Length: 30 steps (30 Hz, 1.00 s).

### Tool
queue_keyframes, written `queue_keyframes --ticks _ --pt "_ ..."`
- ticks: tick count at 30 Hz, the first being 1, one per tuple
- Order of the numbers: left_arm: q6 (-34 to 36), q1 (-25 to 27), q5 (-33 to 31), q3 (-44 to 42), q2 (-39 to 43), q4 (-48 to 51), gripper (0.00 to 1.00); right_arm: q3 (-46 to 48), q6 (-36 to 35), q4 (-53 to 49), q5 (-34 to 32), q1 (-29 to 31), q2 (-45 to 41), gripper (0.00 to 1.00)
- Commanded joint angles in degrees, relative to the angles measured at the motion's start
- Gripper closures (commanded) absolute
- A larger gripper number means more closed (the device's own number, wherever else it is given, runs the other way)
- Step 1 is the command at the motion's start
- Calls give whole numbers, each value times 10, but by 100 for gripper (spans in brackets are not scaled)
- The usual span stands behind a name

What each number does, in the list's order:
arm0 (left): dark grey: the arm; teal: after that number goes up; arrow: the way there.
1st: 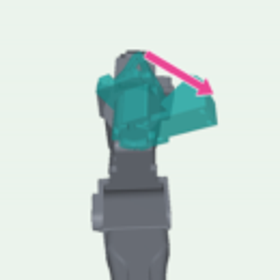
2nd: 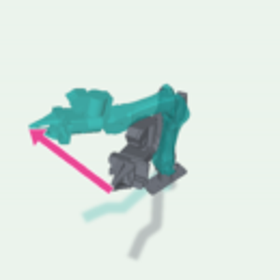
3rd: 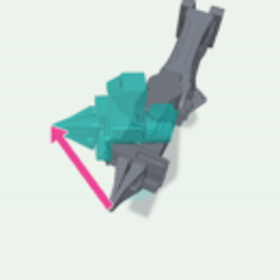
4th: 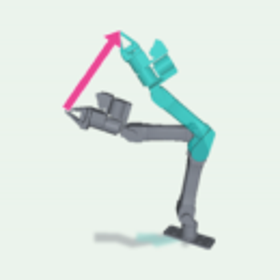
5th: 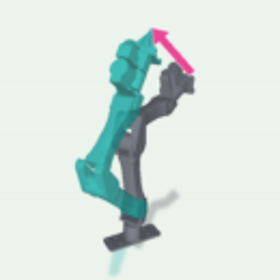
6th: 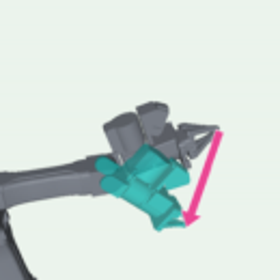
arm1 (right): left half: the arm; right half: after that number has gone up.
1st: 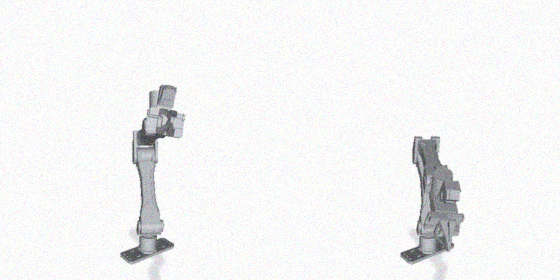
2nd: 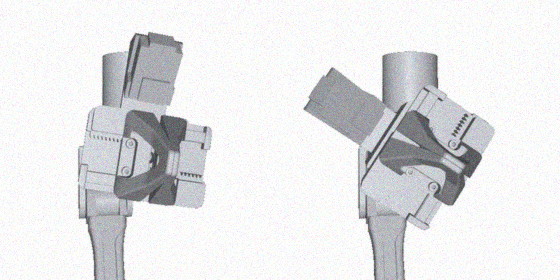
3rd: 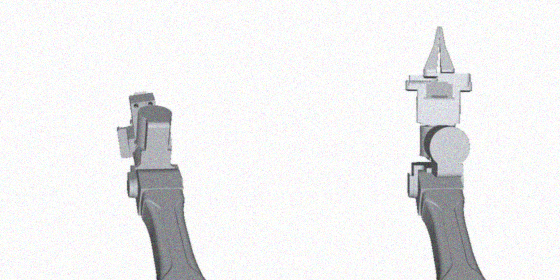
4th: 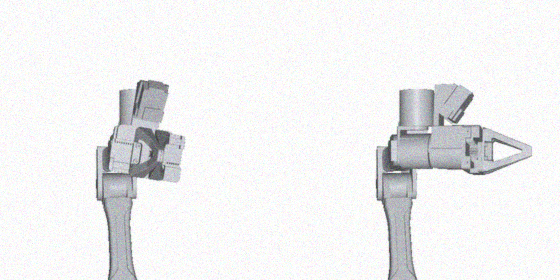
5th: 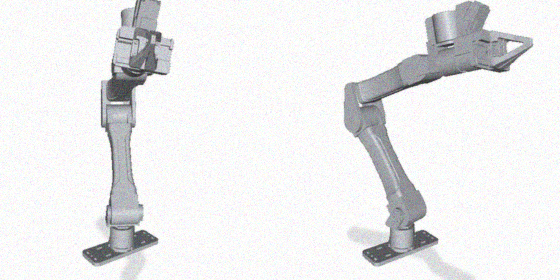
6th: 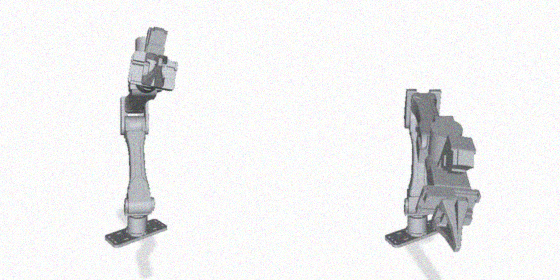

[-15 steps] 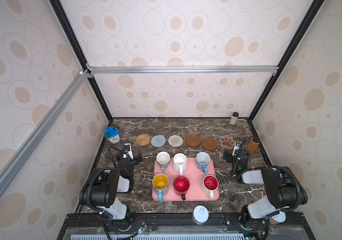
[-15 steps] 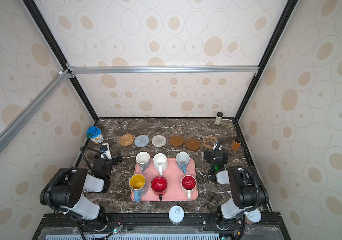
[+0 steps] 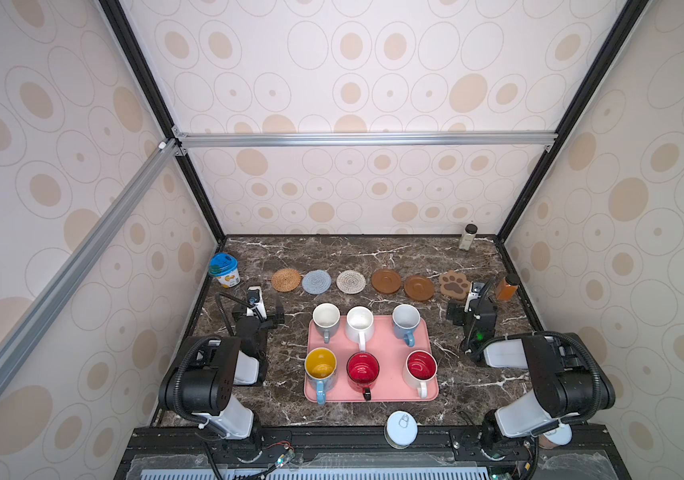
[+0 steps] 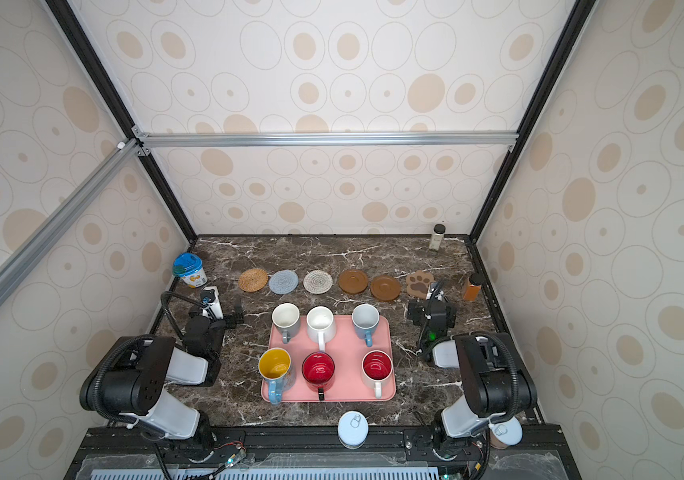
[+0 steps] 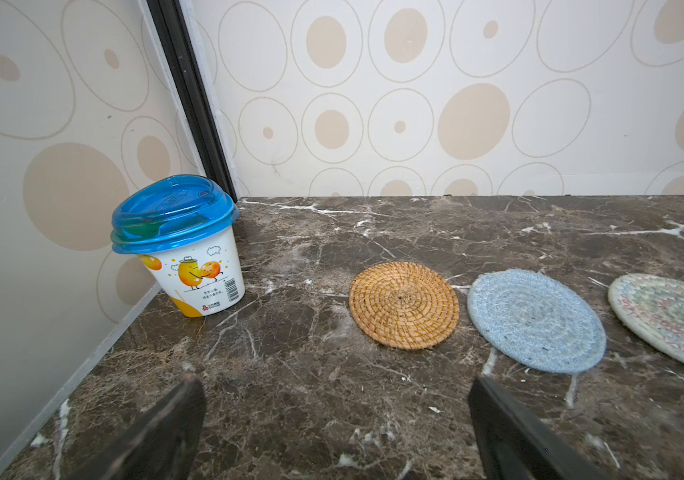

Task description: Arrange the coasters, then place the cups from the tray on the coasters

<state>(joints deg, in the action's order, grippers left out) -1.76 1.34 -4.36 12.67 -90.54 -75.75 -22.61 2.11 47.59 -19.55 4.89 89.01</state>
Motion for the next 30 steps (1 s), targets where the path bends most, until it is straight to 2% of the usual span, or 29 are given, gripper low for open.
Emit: queue_keyframes --ticks 1,25,26,29,30 --pt "8 0 0 9 -1 -7 0 -6 1 1 -8 3 -7 0" --pt "8 -1 -2 4 3 -15 0 -3 1 5 -8 2 -11 0" --pt "4 0 -12 15 15 11 0 -1 0 10 -7 2 -12 0" --pt "-21 -1 -40 128 77 271 0 -8 -15 -13 22 2 -28 0" --pt "-24 -1 -31 163 89 334 0 -22 -25 -45 36 4 -40 0"
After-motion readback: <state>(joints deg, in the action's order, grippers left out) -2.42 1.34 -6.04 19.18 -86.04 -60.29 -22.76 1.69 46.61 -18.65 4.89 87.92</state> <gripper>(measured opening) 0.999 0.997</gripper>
